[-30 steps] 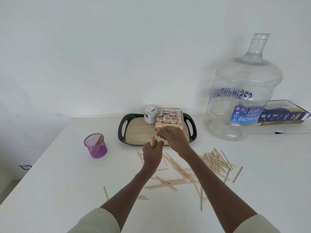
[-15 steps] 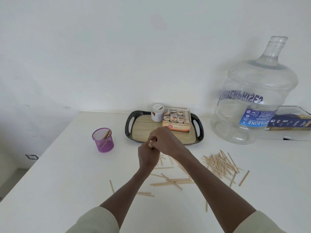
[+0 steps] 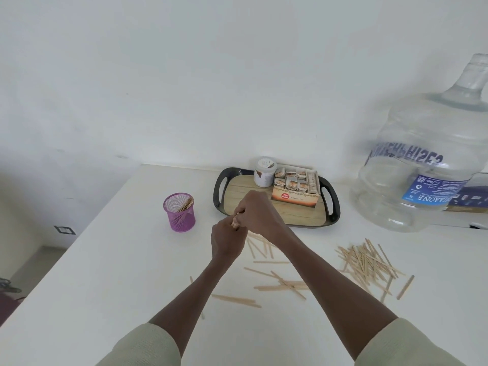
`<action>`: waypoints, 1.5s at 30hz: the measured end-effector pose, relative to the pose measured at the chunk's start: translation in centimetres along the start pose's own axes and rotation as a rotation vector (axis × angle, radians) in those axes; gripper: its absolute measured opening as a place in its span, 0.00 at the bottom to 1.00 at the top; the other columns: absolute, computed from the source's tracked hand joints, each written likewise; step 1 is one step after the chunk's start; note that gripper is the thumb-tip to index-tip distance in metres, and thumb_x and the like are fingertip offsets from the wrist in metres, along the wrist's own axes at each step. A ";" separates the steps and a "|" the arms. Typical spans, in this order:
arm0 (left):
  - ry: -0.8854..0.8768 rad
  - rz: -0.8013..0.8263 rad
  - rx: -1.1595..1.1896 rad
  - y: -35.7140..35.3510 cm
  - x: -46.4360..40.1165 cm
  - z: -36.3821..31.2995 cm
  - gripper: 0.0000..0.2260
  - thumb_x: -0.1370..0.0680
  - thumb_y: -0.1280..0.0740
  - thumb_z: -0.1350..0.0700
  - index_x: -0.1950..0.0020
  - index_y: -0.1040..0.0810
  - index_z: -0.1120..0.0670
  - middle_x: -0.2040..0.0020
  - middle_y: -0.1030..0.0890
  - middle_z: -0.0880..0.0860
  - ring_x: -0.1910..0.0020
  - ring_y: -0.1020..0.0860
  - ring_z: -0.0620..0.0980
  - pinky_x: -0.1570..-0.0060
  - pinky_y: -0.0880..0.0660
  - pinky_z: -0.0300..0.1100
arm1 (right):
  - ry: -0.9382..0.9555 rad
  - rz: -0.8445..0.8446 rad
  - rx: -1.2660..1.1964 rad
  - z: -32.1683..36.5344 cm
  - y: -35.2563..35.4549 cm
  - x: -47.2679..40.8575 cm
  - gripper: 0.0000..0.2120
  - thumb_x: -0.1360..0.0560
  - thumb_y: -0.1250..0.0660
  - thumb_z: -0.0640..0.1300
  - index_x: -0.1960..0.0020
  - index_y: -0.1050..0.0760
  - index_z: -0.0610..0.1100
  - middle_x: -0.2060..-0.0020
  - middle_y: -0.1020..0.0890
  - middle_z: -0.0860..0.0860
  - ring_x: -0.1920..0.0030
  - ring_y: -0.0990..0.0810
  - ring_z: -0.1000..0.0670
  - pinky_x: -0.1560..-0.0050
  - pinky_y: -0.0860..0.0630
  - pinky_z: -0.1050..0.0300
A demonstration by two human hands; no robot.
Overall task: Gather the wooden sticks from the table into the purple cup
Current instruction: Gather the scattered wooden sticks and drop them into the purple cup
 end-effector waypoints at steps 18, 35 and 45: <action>0.132 -0.016 -0.068 3.7 -2.7 10.2 0.09 0.26 0.28 0.53 0.50 0.25 0.52 0.51 0.24 0.47 0.56 0.24 0.46 0.57 0.31 0.40 | 0.030 -0.274 -0.245 4.2 -2.3 -7.8 0.05 0.26 0.29 0.35 0.52 0.15 0.36 0.69 0.20 0.50 0.73 0.28 0.61 0.68 0.33 0.75; 0.092 0.020 -0.124 4.3 -2.7 12.5 0.07 0.25 0.29 0.54 0.50 0.25 0.50 0.49 0.25 0.47 0.55 0.25 0.43 0.58 0.32 0.37 | 0.177 0.129 0.057 6.5 -13.1 -13.0 0.10 0.24 0.31 0.37 0.45 0.18 0.37 0.49 0.16 0.39 0.48 0.17 0.40 0.45 0.21 0.44; 0.091 0.015 -0.149 4.1 -1.9 11.3 0.08 0.25 0.29 0.55 0.48 0.24 0.52 0.48 0.25 0.48 0.55 0.24 0.45 0.56 0.30 0.39 | 0.258 0.044 0.158 5.7 -11.5 -12.8 0.12 0.26 0.38 0.31 0.67 0.24 0.36 0.72 0.21 0.44 0.70 0.24 0.44 0.68 0.25 0.51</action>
Point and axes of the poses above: each hand's wrist, its own x-axis away from the middle knuckle, its own y-axis out of the back of the hand, z = x × y, the point moved 7 cm from there along -x, towards the middle knuckle
